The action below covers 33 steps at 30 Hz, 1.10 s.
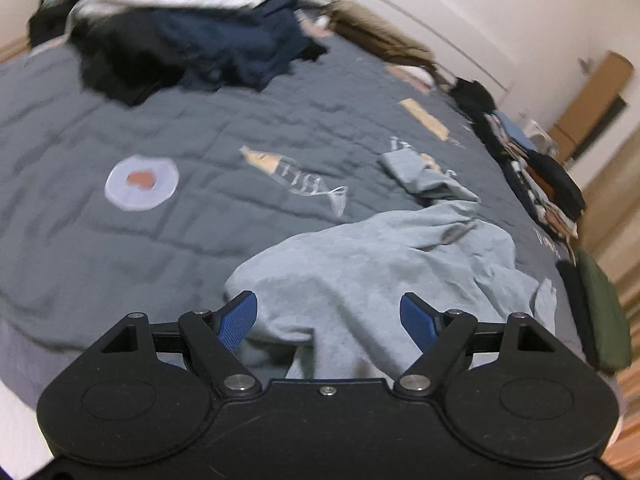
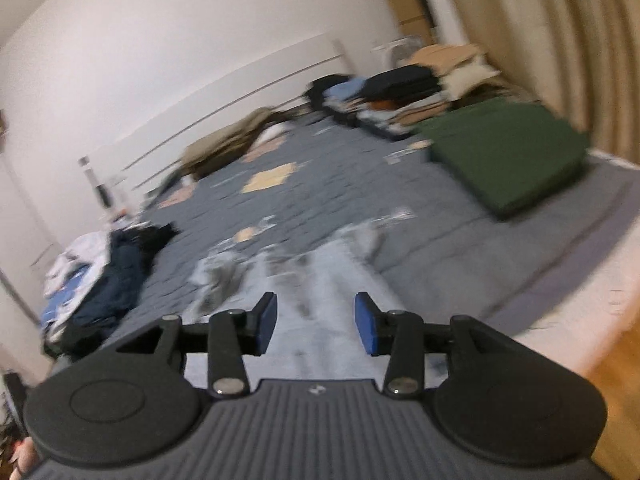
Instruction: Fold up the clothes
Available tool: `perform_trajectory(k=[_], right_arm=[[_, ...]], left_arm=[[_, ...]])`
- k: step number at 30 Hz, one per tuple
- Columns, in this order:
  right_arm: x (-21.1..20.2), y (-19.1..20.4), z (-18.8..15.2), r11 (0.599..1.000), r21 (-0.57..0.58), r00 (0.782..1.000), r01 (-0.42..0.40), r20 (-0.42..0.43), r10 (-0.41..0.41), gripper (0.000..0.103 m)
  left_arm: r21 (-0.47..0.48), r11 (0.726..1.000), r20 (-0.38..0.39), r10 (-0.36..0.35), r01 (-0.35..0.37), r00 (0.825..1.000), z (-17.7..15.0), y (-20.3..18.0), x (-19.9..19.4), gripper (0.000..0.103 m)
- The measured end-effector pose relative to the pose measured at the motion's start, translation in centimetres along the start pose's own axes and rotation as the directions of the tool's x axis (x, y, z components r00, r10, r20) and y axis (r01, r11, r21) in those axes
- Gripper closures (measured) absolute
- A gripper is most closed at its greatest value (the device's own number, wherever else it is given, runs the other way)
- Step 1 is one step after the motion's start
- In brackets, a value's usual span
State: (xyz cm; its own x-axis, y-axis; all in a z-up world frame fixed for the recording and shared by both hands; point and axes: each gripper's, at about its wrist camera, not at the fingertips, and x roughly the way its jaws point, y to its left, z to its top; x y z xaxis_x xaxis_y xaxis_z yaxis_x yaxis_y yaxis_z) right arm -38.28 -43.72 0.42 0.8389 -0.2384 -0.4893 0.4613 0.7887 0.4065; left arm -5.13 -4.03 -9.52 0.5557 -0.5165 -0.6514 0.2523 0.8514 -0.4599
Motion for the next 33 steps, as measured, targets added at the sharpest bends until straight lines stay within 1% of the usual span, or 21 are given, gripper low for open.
perform_trajectory(k=[4,7,9,11,12,13,14,15,16,17,18,19,20,22,23,25,27,28,29,32,33], right_arm=[[5.5,3.5,-0.8,0.992,-0.031,0.99,-0.124,-0.069,0.121,0.06],[8.5,5.3,-1.5,0.985,-0.032,0.98,-0.167,-0.117,0.162,0.06],[10.0,6.3,-1.9,0.981,-0.03,0.973,-0.19,-0.142,0.184,0.06],[11.6,7.3,-2.3,0.977,-0.028,0.964,-0.213,-0.168,0.206,0.06],[12.3,7.9,-2.5,0.974,-0.027,0.959,-0.225,-0.18,0.216,0.06],[13.1,8.4,-2.7,0.971,-0.025,0.955,-0.236,-0.193,0.227,0.059],[13.9,8.9,-2.9,0.969,-0.023,0.949,-0.248,-0.206,0.238,0.059],[14.6,9.3,-3.1,0.966,-0.024,0.944,-0.258,-0.218,0.246,0.059],[15.0,9.7,-3.1,0.963,-0.033,0.939,-0.266,-0.233,0.252,0.059],[15.3,10.0,-2.9,0.96,-0.039,0.933,-0.279,-0.249,0.261,0.059],[15.6,10.3,-2.8,0.955,-0.047,0.925,-0.293,-0.268,0.27,0.059],[16.2,10.7,-2.5,0.95,-0.061,0.915,-0.308,-0.294,0.278,0.059],[16.7,11.1,-2.3,0.943,-0.074,0.904,-0.323,-0.32,0.284,0.059],[17.7,12.1,-1.9,0.931,-0.12,0.889,-0.345,-0.361,0.283,0.059],[18.1,12.8,-1.8,0.923,-0.148,0.883,-0.356,-0.378,0.279,0.059],[19.1,14.4,-1.5,0.901,-0.2,0.868,-0.385,-0.41,0.28,0.058],[20.3,16.1,-1.3,0.873,-0.239,0.848,-0.424,-0.443,0.29,0.056],[21.1,17.1,-1.3,0.86,-0.262,0.839,-0.439,-0.461,0.288,0.055],[21.8,18.3,-1.6,0.843,-0.293,0.832,-0.452,-0.479,0.28,0.054],[23.8,21.8,-3.3,0.771,-0.381,0.8,-0.511,-0.538,0.265,0.052],[24.5,22.7,-4.0,0.75,-0.396,0.786,-0.529,-0.561,0.258,0.051]], left_arm=[[-0.085,0.996,-0.017,0.014,-0.016,1.0,0.4,1.4,0.6,0.025],[-0.178,0.984,-0.056,0.016,-0.026,0.998,0.5,2.4,2.0,0.025],[-0.182,0.982,-0.081,0.043,-0.057,0.996,0.5,2.5,3.1,0.025],[-0.126,0.988,-0.089,0.082,-0.093,0.993,0.4,1.9,4.4,0.027],[-0.097,0.992,-0.091,0.077,-0.086,0.993,0.2,1.5,4.8,0.032],[-0.067,0.995,-0.093,0.072,-0.079,0.993,0.0,1.1,5.2,0.04],[-0.025,0.998,-0.096,0.051,-0.053,0.994,-0.3,0.5,5.4,0.063],[0.056,0.998,-0.104,0.028,-0.023,0.994,-0.9,-0.7,5.4,0.082],[0.136,0.991,-0.113,0.007,0.009,0.994,-1.5,-1.8,5.4,0.084],[0.215,0.976,-0.124,-0.014,0.041,0.992,-2.0,-3.0,5.3,0.085],[0.32,0.946,-0.116,-0.018,0.055,0.993,-2.8,-4.2,5.1,0.086],[0.441,0.893,-0.11,-0.039,0.084,0.993,-4.2,-5.9,4.5,0.086],[0.521,0.845,-0.115,-0.067,0.118,0.991,-5.2,-7.0,3.9,0.087],[0.613,0.77,-0.129,-0.122,0.176,0.984,-6.9,-8.4,2.9,0.087],[0.665,0.721,-0.135,-0.142,0.196,0.981,-7.8,-9.0,2.3,0.087],[0.725,0.653,-0.153,-0.157,0.219,0.976,-9.3,-9.5,1.6,0.087],[0.772,0.597,-0.155,-0.157,0.219,0.975,-10.5,-9.6,1.2,0.087],[0.798,0.562,-0.158,-0.155,0.219,0.975,-11.2,-9.7,1.0,0.087],[0.808,0.547,-0.159,-0.155,0.219,0.975,-11.6,-9.7,1.0,0.087],[0.837,0.503,-0.16,-0.155,0.217,0.975,-12.6,-9.8,0.8,0.087],[0.838,0.501,-0.16,-0.153,0.216,0.975,-12.7,-9.8,0.8,0.087]])
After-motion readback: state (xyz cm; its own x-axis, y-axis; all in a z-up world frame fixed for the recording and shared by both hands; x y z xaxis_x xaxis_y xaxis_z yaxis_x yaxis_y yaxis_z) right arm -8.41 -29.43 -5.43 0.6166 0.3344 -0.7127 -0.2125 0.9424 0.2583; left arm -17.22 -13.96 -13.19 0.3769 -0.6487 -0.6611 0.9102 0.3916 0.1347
